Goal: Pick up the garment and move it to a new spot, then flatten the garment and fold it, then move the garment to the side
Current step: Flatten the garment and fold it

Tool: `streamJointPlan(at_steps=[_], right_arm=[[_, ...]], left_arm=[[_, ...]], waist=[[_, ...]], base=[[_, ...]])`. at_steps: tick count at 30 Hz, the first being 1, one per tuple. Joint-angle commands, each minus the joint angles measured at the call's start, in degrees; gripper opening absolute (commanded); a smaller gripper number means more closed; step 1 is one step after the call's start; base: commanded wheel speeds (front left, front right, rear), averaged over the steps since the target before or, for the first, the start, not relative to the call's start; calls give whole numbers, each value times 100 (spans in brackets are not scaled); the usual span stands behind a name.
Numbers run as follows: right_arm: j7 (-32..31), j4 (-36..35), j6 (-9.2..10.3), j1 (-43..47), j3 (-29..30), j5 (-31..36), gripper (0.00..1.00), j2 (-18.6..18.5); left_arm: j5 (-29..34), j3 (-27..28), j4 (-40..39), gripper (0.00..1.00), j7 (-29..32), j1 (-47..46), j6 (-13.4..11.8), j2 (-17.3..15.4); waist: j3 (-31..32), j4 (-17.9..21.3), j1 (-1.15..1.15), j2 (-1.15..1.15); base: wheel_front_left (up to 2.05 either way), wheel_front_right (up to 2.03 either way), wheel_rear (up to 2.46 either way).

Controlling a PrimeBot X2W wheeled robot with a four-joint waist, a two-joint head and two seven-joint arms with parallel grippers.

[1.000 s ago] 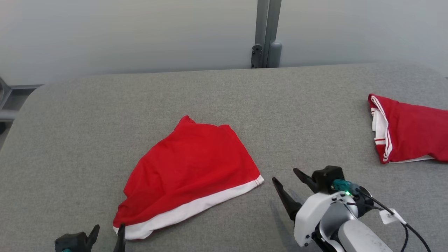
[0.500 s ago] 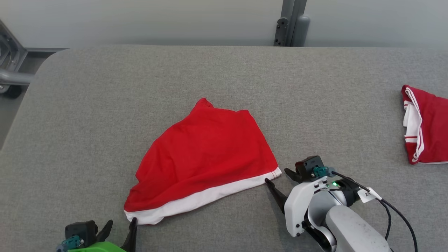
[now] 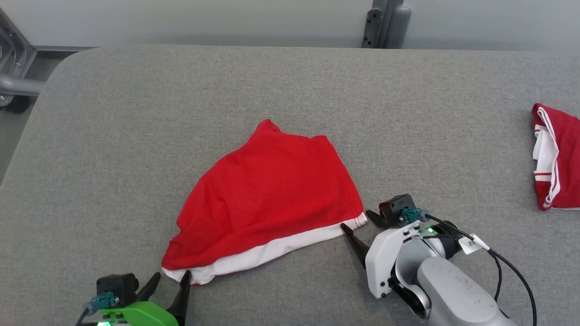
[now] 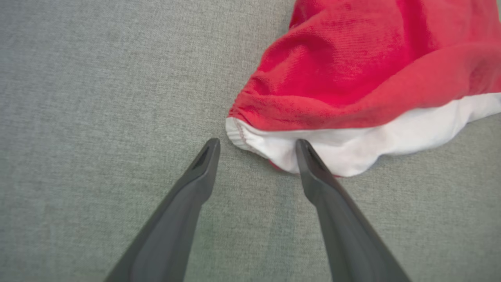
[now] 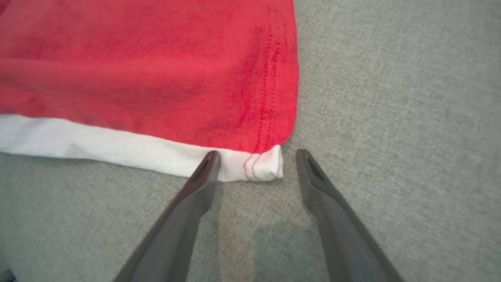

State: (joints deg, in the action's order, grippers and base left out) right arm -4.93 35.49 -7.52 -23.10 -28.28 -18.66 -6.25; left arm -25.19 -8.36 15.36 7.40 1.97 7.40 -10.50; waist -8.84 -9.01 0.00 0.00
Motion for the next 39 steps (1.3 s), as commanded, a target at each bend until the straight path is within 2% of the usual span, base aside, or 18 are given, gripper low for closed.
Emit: streamJointPlan(at_steps=[1,2,3,4,5,6,7,9,10,11,12,17,21,24,26,31,36,39], right_arm=[[-4,96,7,-51,-31,-62,100,-13],[-22,122,7,-62,-50,-64,100,-11],[-22,145,7,-79,-63,-63,91,-10],[-51,182,7,-96,-80,-91,41,-4],[-73,213,6,-111,-96,-103,19,-4],[-88,249,6,-123,-103,-120,13,-2],[-88,285,6,-132,-112,-135,11,-3],[-57,335,8,-149,-151,-152,0,-8],[-52,344,8,-163,-192,-188,0,-3],[-45,344,7,-175,-231,-246,0,-5],[-25,348,4,-184,-266,-297,0,-7],[142,210,4,-175,-305,-579,0,-74],[312,-424,4,47,-206,-964,0,-298],[226,-1417,4,381,-33,-1407,0,-589],[42,-2414,4,680,165,-1808,0,-868],[-684,-4907,4,1347,1282,-2685,0,-1473],[-1351,-6367,3,1480,2515,-3298,0,-1401],[-1729,-6914,3,1228,2933,-3530,0,-1261]], left_arm=[[-47,-36,51,100,-57,-127,12,-49],[-58,-61,84,100,-93,-149,12,-65],[-113,-95,107,100,-114,-181,12,-60],[-157,-154,135,100,-154,-218,13,-67],[-186,-228,162,100,-175,-252,13,-99],[-239,-272,217,100,-214,-281,13,-117],[-249,-356,273,99,-221,-313,13,-148],[-322,-483,352,64,-293,-390,13,-211],[-367,-539,399,43,-314,-425,13,-236],[-407,-635,418,16,-353,-458,13,-266],[-466,-663,443,0,-402,-491,13,-281],[-657,-868,453,0,-487,-501,13,-445],[-969,-920,-152,0,-490,-298,14,-573],[-1220,-894,-1065,0,-352,-61,14,-742],[-1385,-806,-1891,0,-186,132,-3,-867],[-1875,-513,-3956,0,349,484,-205,-1180],[-2347,-209,-5239,0,847,396,-468,-1368],[-2748,-126,-5659,0,1135,133,-554,-1410]], waist=[[-9,8,0,0],[-18,11,0,0],[-31,13,0,0],[-43,13,0,0],[-52,11,0,0],[-60,6,0,0],[-65,0,0,0],[-67,-10,0,0],[-68,-11,0,0],[-66,-13,0,0],[-62,-14,0,0],[2,8,0,0],[126,33,0,0],[212,75,0,0],[243,143,0,0],[213,436,0,0],[42,734,0,0],[-131,909,0,0]], base=[[0,0,0],[0,0,0],[0,0,0],[0,0,0],[0,0,0],[0,0,0],[0,0,0],[0,0,0],[0,0,0],[0,0,0],[0,0,0],[0,0,0],[0,0,0],[0,0,0],[0,0,0],[0,0,0],[0,0,0],[0,0,0]])
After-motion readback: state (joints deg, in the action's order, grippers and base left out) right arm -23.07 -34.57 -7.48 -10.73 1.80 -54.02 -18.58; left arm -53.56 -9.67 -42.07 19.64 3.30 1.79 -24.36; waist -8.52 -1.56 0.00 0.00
